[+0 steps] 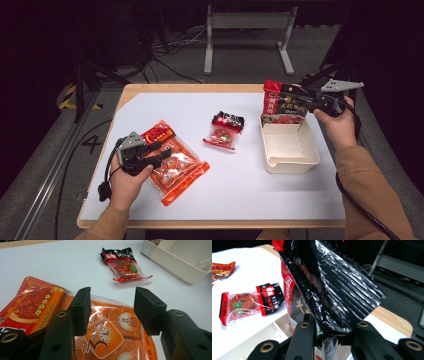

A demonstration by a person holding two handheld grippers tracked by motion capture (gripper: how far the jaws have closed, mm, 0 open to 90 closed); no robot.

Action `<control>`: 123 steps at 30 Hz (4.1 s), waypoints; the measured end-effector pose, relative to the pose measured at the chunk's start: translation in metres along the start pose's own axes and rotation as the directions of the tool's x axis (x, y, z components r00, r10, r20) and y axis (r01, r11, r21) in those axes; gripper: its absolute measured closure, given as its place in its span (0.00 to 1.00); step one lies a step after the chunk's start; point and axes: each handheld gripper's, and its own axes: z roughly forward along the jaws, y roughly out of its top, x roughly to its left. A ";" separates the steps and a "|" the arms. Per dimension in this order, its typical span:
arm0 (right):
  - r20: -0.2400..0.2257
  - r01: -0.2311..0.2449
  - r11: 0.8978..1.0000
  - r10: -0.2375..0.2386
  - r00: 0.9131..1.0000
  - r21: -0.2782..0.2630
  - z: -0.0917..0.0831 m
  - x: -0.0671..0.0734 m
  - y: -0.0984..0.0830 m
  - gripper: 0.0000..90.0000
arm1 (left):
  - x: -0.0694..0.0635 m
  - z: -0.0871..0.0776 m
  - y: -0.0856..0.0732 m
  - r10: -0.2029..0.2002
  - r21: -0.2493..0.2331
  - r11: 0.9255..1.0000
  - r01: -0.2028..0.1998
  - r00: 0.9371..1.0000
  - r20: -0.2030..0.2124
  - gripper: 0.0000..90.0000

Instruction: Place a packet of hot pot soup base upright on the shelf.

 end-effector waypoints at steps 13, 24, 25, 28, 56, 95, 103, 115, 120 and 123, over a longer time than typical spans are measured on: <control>0.051 -0.059 0.998 0.058 0.997 0.022 -0.006 0.011 0.000 0.51 | 0.002 0.005 0.001 0.000 0.006 1.000 0.000 1.000 0.009 0.53; 0.109 -0.093 0.995 0.094 0.989 -0.022 -0.042 0.033 -0.006 0.44 | 0.010 -0.005 0.005 0.009 -0.021 1.000 -0.009 1.000 -0.011 0.46; 0.113 -0.102 0.994 0.105 0.988 -0.027 -0.044 0.036 -0.007 0.44 | 0.011 -0.006 0.006 0.009 -0.025 1.000 -0.009 1.000 -0.010 0.46; 0.096 -0.136 0.990 0.140 0.985 -0.045 -0.052 0.047 -0.010 0.45 | 0.013 -0.009 0.006 0.006 -0.021 1.000 -0.006 1.000 -0.019 0.44; -0.074 -0.115 0.976 0.103 0.992 -0.187 -0.056 0.134 -0.024 0.44 | 0.037 -0.029 -0.001 0.012 0.029 1.000 -0.009 0.997 -0.080 0.19; -0.240 -0.058 0.986 0.019 0.971 -0.156 -0.036 0.182 -0.035 0.38 | 0.097 -0.040 -0.018 -0.121 -0.079 0.991 0.106 0.966 -0.228 0.13; -0.257 -0.043 0.988 0.003 0.966 -0.152 -0.030 0.186 -0.035 0.37 | 0.110 -0.022 -0.031 -0.124 0.024 0.990 0.137 0.947 -0.296 0.14; -0.246 -0.027 0.991 -0.006 0.969 -0.128 -0.026 0.187 -0.037 0.37 | 0.124 -0.013 -0.045 -0.174 0.083 0.974 0.209 0.934 -0.312 0.17; -0.245 -0.032 0.991 0.000 0.969 -0.127 -0.027 0.187 -0.036 0.37 | 0.126 -0.009 -0.049 -0.198 0.116 0.964 0.240 0.936 -0.290 0.20; -0.245 -0.026 0.992 -0.005 0.969 -0.121 -0.026 0.187 -0.037 0.37 | 0.128 -0.009 -0.050 -0.206 0.139 0.958 0.251 0.939 -0.277 0.22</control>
